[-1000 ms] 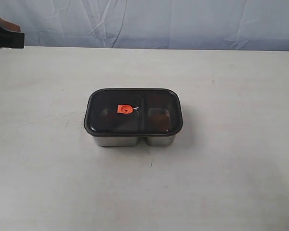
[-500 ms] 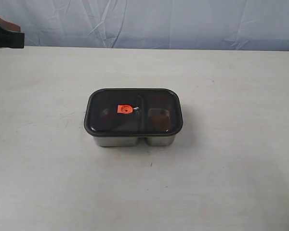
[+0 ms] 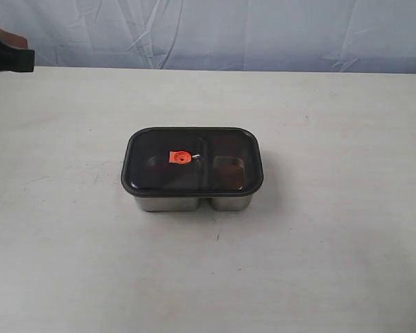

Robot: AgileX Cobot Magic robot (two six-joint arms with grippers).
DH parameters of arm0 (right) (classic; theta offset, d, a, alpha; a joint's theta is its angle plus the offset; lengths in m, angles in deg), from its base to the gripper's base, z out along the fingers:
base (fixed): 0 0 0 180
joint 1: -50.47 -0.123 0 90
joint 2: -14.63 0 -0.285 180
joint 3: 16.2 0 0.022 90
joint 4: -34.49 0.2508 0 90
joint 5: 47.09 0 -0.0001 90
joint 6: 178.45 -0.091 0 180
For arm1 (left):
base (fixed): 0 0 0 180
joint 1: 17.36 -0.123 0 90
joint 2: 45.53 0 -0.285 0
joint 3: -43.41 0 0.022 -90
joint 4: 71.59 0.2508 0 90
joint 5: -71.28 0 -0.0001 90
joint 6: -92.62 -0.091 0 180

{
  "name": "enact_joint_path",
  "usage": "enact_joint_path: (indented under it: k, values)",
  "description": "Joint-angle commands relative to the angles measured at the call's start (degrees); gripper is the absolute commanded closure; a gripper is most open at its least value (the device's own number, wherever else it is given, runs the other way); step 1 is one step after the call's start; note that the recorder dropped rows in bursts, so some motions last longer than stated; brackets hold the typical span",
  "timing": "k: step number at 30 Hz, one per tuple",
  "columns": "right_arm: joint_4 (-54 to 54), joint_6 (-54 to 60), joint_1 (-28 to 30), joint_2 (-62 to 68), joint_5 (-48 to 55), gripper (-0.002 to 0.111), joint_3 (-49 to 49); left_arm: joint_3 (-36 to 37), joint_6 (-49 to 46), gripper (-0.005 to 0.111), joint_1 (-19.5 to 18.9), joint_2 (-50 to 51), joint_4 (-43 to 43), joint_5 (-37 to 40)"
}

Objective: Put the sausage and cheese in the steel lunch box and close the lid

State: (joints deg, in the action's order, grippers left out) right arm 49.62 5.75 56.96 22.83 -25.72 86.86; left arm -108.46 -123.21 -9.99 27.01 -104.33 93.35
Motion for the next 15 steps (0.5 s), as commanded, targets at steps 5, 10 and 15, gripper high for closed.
enact_joint_path:
  k: [5, 10, 15]
  values:
    - [0.0, 0.1, 0.1, -0.4, -0.6, 0.109, -0.3, 20.2, 14.5, 0.106, -0.3, -15.8, 13.5, -20.8]
    - [0.0, 0.1, 0.1, -0.4, -0.6, 0.109, -0.3, 34.4, 19.6, 0.106, -0.5, -33.5, 15.5, -22.1]
    - [0.4, 0.1, 0.1, -0.4, -0.4, 0.109, -0.3, 42.8, 29.3, 0.106, -0.9, -45.9, 20.0, -21.4]
